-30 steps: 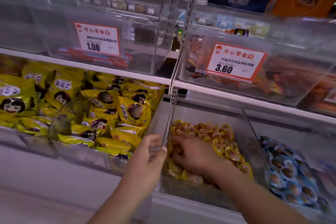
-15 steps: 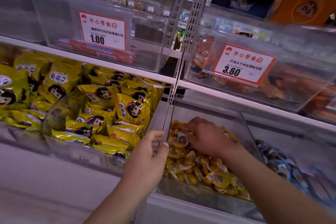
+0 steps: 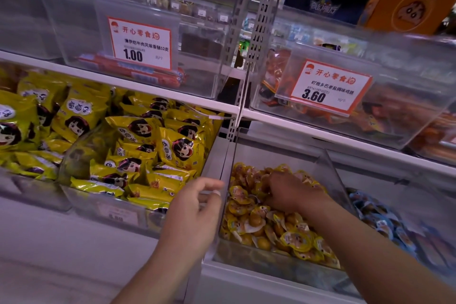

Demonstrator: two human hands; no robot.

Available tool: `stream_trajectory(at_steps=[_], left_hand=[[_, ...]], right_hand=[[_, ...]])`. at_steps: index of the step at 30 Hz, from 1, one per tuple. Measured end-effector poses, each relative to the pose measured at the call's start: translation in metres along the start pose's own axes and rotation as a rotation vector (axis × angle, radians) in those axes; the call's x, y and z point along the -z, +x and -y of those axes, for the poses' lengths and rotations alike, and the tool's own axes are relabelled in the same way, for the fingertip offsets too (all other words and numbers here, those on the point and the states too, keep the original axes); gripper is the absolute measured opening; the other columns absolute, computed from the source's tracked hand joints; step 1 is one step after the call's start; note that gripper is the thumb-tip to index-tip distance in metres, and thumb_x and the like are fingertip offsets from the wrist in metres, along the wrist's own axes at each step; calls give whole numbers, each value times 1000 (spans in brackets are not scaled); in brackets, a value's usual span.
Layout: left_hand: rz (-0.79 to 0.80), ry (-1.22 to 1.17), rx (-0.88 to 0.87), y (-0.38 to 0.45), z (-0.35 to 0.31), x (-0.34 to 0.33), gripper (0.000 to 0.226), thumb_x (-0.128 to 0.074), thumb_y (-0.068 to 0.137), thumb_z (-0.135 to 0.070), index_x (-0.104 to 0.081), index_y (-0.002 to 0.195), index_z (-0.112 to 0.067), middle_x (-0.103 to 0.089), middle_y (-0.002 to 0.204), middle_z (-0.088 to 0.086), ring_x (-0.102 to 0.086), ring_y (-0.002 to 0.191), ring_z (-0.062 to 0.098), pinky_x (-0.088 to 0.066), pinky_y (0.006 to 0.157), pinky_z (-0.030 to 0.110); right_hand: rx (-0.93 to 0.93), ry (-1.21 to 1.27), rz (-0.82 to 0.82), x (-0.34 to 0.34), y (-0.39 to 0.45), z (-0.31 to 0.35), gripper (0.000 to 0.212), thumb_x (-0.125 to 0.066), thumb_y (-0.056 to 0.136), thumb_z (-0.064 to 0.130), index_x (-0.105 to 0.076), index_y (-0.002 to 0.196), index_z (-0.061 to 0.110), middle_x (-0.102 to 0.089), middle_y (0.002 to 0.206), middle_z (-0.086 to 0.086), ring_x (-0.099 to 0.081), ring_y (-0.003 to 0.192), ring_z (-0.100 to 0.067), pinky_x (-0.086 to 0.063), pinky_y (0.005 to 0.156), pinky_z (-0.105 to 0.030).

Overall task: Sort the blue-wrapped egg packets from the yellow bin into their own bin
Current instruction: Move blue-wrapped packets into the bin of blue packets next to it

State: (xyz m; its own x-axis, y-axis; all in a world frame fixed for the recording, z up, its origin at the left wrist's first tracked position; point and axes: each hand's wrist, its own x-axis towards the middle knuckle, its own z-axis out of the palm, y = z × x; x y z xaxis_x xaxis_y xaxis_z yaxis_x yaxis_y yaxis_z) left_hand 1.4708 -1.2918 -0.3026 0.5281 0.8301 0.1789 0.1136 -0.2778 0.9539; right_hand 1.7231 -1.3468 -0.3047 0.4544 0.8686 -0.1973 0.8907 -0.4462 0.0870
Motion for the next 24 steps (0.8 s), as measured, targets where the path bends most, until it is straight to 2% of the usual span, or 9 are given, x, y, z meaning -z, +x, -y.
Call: stream_trajectory(at_steps=[4, 7, 9, 12, 14, 16, 18, 20, 24], left_hand=[[-35, -2, -49, -3, -5, 2, 19, -58, 95, -20, -69, 97, -37, -67, 92, -18, -60, 89, -8, -43, 67, 4], [-78, -39, -90, -5, -8, 1, 15, -57, 95, -28, -68, 98, -37, -66, 88, -16, -62, 86, -3, -45, 67, 9], [-65, -98, -71, -5, -13, -3, 15, -55, 92, -45, -66, 98, -38, -67, 84, -15, -64, 78, 2, -47, 64, 15], [102, -390, 151, -3, -24, -11, 36, -53, 83, -62, -68, 92, -31, -71, 77, -11, -62, 59, 11, -45, 49, 23], [158, -608, 265, -3, -28, -13, 34, -55, 89, -53, -70, 92, -23, -72, 73, -3, -57, 52, 17, -36, 39, 23], [87, -606, 296, -2, -25, -9, 22, -54, 99, -35, -72, 101, -21, -74, 76, 6, -59, 54, 22, -37, 41, 23], [-13, -556, 296, 0, -21, -2, 20, -51, 102, -22, -72, 103, -21, -74, 74, 7, -59, 52, 19, -38, 38, 24], [-68, -590, 328, 1, -18, 3, 22, -49, 103, -19, -71, 101, -19, -74, 74, 9, -58, 47, 16, -36, 36, 22], [-76, -626, 356, 2, -17, 3, 24, -47, 103, -14, -71, 99, -16, -74, 74, 15, -63, 48, 21, -40, 35, 23]], right_hand=[[-1, 184, -163, 5, -2, 2, 17, -69, 85, 14, -76, 101, 17, -67, 111, -5, -64, 102, -23, -52, 87, -29], [-21, 687, -399, 27, -22, 7, 17, -76, 82, 10, -76, 96, 20, -75, 100, 0, -70, 95, -18, -55, 81, -22], [76, 1104, -383, 39, -49, 24, 22, -84, 76, 19, -76, 96, 25, -78, 95, 3, -74, 94, -16, -57, 77, -20], [340, 1204, -339, 43, -87, 64, 34, -84, 73, 28, -74, 105, 30, -77, 105, 4, -73, 101, -14, -58, 84, -27], [452, 1179, -303, 39, -99, 81, 37, -81, 80, 22, -71, 115, 27, -75, 111, 5, -71, 105, -14, -58, 87, -28], [472, 1215, -288, 36, -99, 78, 37, -76, 86, 16, -68, 122, 20, -75, 114, 4, -70, 108, -15, -58, 88, -28], [299, 1309, -390, 33, -87, 66, 26, -68, 90, 9, -71, 114, 19, -77, 108, 4, -71, 104, -14, -58, 84, -23], [98, 1112, -429, 25, -62, 48, 24, -61, 93, 5, -74, 105, 22, -77, 102, 5, -71, 101, -9, -57, 87, -26], [68, 202, 4, -11, -10, 19, 36, -52, 98, 29, -61, 132, 31, -56, 142, -3, -50, 132, -24, -44, 108, -41]])
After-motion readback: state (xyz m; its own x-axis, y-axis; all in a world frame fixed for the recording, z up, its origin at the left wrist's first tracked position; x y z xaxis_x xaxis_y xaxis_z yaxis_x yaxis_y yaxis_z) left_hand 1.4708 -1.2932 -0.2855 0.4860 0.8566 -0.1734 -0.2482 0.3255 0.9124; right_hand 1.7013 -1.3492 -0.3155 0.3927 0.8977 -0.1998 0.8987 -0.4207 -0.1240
